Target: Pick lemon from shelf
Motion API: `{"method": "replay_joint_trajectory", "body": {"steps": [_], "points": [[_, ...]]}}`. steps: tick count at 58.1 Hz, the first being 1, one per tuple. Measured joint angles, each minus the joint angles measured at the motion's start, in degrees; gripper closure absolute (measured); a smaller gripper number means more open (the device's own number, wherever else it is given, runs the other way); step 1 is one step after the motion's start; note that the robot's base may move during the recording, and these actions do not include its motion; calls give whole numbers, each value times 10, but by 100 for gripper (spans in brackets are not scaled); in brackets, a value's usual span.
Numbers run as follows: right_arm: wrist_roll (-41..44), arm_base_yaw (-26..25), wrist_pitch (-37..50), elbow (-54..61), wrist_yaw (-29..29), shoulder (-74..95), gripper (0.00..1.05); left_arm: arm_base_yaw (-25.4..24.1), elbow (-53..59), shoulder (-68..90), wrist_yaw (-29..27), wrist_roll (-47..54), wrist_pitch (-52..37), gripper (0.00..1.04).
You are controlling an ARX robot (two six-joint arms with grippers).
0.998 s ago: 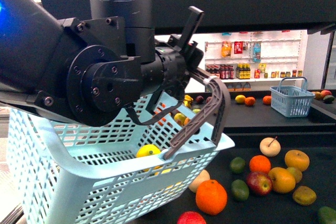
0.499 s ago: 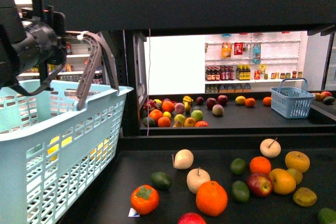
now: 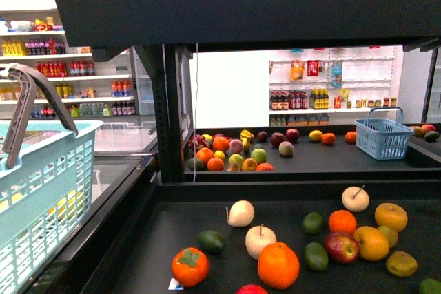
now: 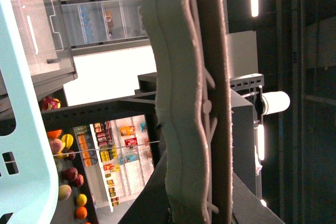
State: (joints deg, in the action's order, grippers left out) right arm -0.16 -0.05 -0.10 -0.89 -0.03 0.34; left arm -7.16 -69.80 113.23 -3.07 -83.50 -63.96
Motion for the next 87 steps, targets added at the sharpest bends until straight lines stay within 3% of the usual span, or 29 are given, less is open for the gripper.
{"method": "replay_joint_trajectory", "body": {"steps": [37,66,87], "points": [[0,0,0,0,0,0,7,-31,17,79,56,-34,-85,96],[0,0,0,0,0,0,7,-36,92,24,63,6,-73,6],[0,0,0,0,0,0,7,-42,121,-43,58,48,14,8]]}}
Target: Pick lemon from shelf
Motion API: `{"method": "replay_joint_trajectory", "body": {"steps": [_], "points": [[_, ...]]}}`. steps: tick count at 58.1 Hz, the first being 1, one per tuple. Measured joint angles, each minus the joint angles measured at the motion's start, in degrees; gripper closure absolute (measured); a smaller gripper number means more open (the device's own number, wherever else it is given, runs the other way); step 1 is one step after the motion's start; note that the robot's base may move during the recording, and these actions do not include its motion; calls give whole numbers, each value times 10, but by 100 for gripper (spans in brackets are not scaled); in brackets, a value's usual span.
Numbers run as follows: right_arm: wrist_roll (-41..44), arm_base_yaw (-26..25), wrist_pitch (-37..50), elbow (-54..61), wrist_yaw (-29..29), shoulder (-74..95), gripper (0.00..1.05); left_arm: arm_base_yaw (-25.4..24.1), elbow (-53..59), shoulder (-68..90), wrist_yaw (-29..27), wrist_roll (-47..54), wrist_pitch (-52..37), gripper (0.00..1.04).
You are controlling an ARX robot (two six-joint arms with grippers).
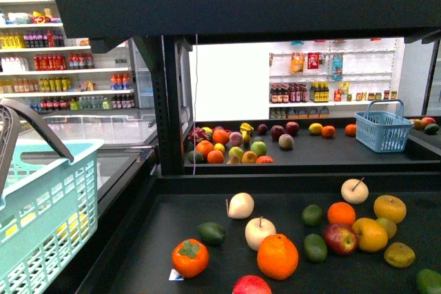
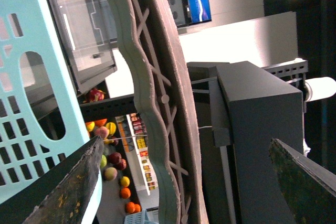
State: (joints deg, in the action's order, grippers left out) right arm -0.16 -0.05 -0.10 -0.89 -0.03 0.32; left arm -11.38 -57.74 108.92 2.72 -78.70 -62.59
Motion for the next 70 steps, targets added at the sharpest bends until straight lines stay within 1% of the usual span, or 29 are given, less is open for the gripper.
{"method": "replay_joint_trajectory", "body": {"steps": [9,15,20,24,27,34,38,40,45,51,56,58,59,60,61,63,65,66,70], "points": [[0,0,0,0,0,0,7,0,22,-51,-17,40,85,8],[0,0,0,0,0,0,7,3,43,-105,-45,92,154,8],[0,0,0,0,0,0,7,9,63,-163,-81,145,220,8],[0,0,0,0,0,0,7,18,83,-216,-116,207,262,8],[0,0,0,0,0,0,7,30,100,-264,-143,274,294,8],[0,0,0,0,0,0,7,63,145,-362,-191,403,332,8],[0,0,0,0,0,0,7,97,180,-424,-228,478,349,8],[0,0,0,0,0,0,7,113,195,-446,-243,499,351,8],[0,0,0,0,0,0,7,169,246,-515,-301,573,350,8],[0,0,0,0,0,0,7,246,297,-575,-379,628,345,8],[0,0,0,0,0,0,7,332,334,-608,-465,663,322,8],[0,0,0,0,0,0,7,360,342,-617,-478,673,325,9],[0,0,0,0,0,0,7,371,346,-626,-460,682,342,12],[0,0,0,0,0,0,7,383,353,-639,-412,704,367,16],[0,0,0,0,0,0,7,394,362,-650,-388,717,380,20],[0,0,0,0,0,0,7,404,400,-682,-318,747,396,31],[0,0,0,0,0,0,7,394,422,-702,-293,760,402,39],[0,0,0,0,0,0,7,390,426,-706,-290,762,403,41],[0,0,0,0,0,0,7,355,449,-740,-260,771,410,55]]}}
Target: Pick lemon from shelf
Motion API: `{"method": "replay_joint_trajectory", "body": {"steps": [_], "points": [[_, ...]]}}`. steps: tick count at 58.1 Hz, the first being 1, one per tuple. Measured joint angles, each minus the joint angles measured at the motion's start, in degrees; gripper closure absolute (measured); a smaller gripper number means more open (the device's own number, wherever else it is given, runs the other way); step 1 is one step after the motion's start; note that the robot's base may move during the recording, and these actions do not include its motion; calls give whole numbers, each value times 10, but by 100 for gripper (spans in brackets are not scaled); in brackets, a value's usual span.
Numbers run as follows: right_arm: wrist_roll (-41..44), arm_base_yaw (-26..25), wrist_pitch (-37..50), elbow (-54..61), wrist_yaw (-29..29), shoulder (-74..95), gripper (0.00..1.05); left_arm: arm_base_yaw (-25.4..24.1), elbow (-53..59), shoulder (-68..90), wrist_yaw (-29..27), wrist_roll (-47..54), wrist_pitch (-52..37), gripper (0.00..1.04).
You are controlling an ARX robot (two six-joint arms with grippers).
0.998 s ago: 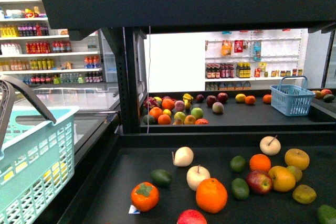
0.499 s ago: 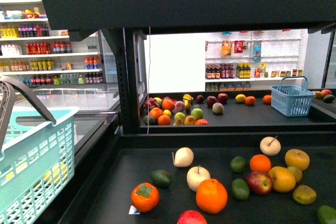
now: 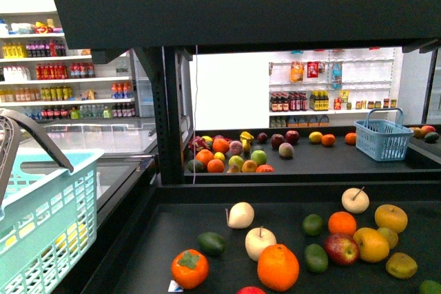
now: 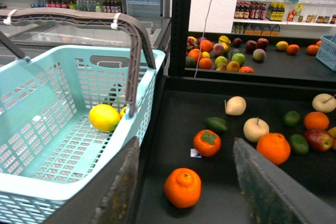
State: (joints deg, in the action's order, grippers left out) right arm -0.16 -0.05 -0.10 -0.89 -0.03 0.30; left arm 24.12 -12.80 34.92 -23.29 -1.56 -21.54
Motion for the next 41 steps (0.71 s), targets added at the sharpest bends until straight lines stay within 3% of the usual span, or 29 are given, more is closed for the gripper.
{"method": "replay_joint_trajectory", "body": {"steps": [14,33,37,41], "points": [[0,0,0,0,0,0,7,-89,51,-82,87,7,28,101],[0,0,0,0,0,0,7,-165,88,-163,162,9,69,102],[0,0,0,0,0,0,7,-213,94,-181,222,10,82,102],[0,0,0,0,0,0,7,-235,97,-193,224,10,89,102]]}}
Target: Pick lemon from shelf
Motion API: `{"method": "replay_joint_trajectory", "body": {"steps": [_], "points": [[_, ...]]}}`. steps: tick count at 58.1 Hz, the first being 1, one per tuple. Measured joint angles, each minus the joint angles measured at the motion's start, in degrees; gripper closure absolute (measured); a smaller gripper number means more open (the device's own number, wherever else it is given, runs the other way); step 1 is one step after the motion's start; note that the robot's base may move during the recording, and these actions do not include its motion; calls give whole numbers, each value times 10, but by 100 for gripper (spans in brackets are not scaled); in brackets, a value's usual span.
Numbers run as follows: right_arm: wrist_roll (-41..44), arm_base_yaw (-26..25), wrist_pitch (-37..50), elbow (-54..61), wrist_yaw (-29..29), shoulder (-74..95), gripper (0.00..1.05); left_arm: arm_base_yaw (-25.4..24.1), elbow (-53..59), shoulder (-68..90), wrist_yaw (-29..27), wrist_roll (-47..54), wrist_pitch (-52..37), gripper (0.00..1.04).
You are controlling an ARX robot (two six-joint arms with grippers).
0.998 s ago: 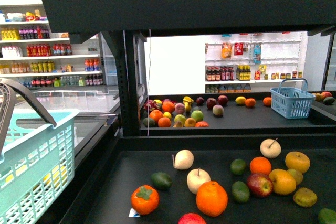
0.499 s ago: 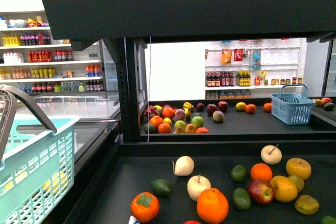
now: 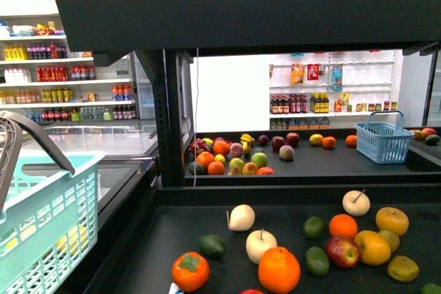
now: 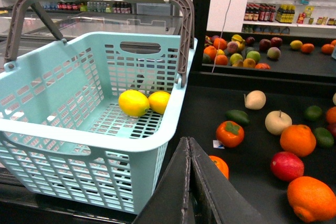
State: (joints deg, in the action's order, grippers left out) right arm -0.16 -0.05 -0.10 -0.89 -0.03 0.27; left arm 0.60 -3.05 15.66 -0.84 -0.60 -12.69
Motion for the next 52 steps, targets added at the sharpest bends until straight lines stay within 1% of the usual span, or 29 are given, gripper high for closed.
{"method": "replay_joint_trajectory", "body": {"steps": [3,11,17,21,24,38,40,41,44,52], "points": [[0,0,0,0,0,0,7,-2,3,-11,8,0,7,102],[0,0,0,0,0,0,7,-3,23,-36,8,0,7,102],[0,0,0,0,0,0,7,-3,23,-56,8,0,25,102],[0,0,0,0,0,0,7,-3,23,-113,8,1,102,102],[0,0,0,0,0,0,7,-3,23,-141,9,1,121,102],[0,0,0,0,0,0,7,-3,23,-153,8,1,126,102],[0,0,0,0,0,0,7,-3,23,-153,8,1,126,96],[0,0,0,0,0,0,7,-3,23,-153,8,1,126,91],[0,0,0,0,0,0,7,-3,23,-153,8,1,126,79],[0,0,0,0,0,0,7,-3,23,-153,8,1,126,54]]}}
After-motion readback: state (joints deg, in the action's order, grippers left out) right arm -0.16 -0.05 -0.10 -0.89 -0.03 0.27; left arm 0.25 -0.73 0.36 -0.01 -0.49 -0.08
